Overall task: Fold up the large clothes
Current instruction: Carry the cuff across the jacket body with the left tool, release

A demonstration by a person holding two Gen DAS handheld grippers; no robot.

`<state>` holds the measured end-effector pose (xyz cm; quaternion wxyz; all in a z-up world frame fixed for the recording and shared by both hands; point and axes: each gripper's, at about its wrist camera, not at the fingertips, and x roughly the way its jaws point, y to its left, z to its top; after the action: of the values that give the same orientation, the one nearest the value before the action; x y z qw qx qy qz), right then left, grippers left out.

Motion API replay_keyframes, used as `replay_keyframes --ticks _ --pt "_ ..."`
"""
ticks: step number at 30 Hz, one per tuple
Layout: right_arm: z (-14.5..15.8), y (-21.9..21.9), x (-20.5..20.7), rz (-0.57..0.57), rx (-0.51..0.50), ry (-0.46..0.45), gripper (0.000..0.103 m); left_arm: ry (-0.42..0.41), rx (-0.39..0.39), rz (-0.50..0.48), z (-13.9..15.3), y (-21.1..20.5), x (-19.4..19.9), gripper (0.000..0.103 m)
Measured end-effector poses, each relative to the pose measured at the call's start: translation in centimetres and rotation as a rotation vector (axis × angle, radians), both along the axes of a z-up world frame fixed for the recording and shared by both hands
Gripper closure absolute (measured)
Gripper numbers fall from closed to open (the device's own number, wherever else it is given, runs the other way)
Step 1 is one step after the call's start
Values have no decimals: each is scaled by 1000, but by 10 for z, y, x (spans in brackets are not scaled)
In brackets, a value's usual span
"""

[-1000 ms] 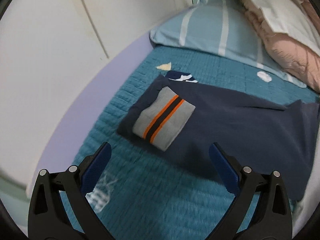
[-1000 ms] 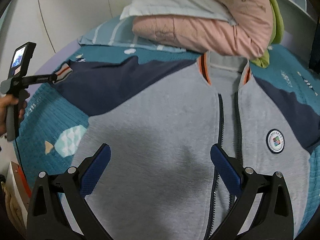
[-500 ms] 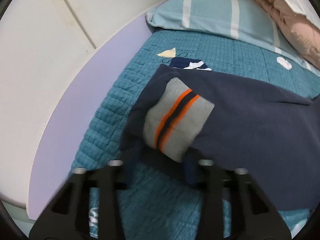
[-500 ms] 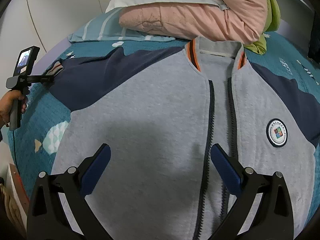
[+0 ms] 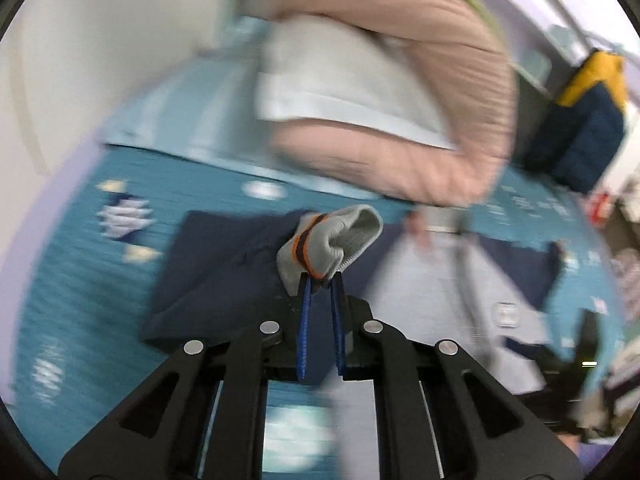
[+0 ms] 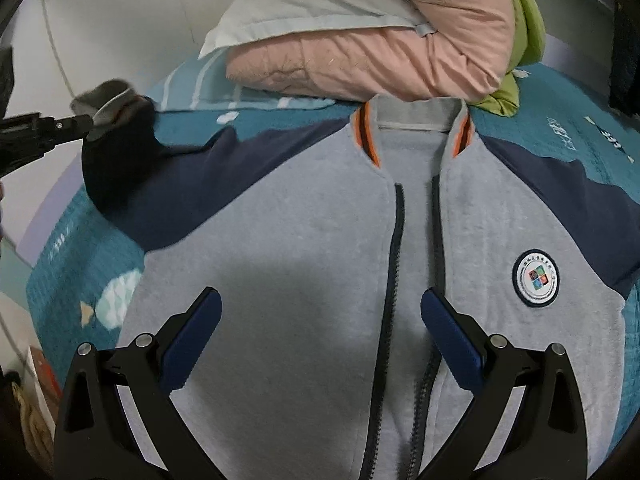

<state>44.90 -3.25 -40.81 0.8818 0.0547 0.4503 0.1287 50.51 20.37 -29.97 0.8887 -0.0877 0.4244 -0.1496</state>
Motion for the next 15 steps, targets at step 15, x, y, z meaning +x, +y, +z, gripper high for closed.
replay_keyframes --ticks 15 --pt "16 -192 -47 -305 11 -5 7 169 72 -166 -79 -191 23 101"
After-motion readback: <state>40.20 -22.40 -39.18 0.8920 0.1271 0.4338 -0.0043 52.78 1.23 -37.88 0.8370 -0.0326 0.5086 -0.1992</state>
